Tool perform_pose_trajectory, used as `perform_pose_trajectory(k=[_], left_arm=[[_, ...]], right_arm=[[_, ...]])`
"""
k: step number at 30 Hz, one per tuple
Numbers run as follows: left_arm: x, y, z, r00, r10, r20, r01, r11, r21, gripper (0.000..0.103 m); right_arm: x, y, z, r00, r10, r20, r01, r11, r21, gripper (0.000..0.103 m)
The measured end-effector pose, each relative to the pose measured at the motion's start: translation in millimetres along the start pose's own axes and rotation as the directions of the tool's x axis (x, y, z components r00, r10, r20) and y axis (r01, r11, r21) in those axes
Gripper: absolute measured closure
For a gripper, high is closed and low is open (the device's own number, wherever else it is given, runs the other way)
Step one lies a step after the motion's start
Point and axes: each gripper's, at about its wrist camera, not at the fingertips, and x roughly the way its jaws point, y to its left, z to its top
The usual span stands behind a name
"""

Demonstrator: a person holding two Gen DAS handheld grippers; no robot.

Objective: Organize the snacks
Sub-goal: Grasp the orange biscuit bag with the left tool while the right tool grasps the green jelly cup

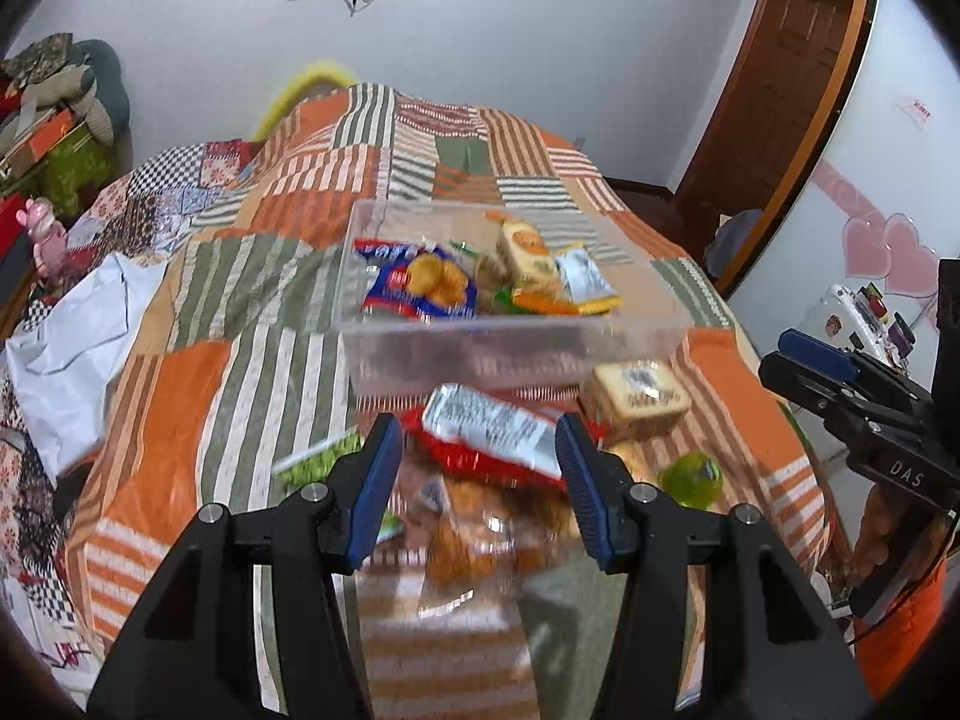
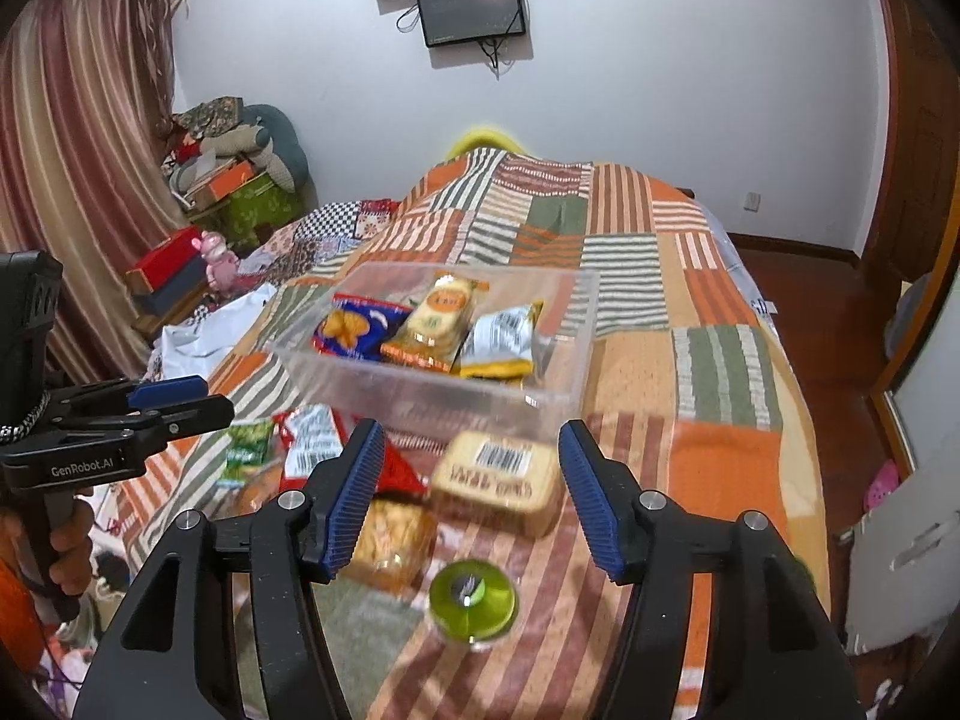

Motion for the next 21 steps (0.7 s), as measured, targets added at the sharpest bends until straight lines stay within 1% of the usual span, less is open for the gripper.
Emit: perform_pose_trajectory(k=[6, 10, 12, 16, 18, 19, 21], left_arm=[[10.1, -0.3, -25.0, 0.998, -0.012, -0.062, 0.012, 1.0, -0.003, 0.05], [19.7, -2.5, -36.4, 0.995, -0.022, -0.101, 0.021, 1.0, -0.015, 0.05], [24.0, -1.8, -38.4, 0.993, -0.031, -0.116, 0.028, 0.999, -0.026, 0.05], [33.5, -2.7, -43.2, 0.989, -0.043, -0.142, 0.038, 0.999, -0.036, 0.05], [36.9, -3.4, -44.4, 0.989, -0.029, -0.143, 0.025, 0.999, -0.032, 0.046], [38.3, -3.6, -44.8, 0.99, -0.025, -0.14, 0.021, 0.999, -0.029, 0.04], [42.2, -4.0, -44.9, 0.99, -0.026, -0.142, 0.022, 0.999, -0.027, 0.038]], right_arm=[[2.1, 0.7, -19.2, 0.999, 0.004, -0.038, -0.003, 1.0, 0.017, 0.044], [5.8, 2.7, -34.4, 0.997, 0.003, -0.078, -0.001, 1.0, 0.015, 0.042], [9.6, 1.8, -41.4, 0.995, 0.001, -0.097, 0.001, 1.0, 0.013, 0.042], [16.1, -5.3, -56.4, 0.99, 0.016, -0.138, -0.009, 0.999, 0.049, 0.042], [19.8, -8.4, -60.0, 0.988, 0.023, -0.153, -0.013, 0.998, 0.067, 0.042], [21.4, -9.2, -61.8, 0.987, 0.029, -0.16, -0.017, 0.997, 0.077, 0.042], [24.8, -10.1, -64.3, 0.984, 0.035, -0.174, -0.02, 0.996, 0.085, 0.042]])
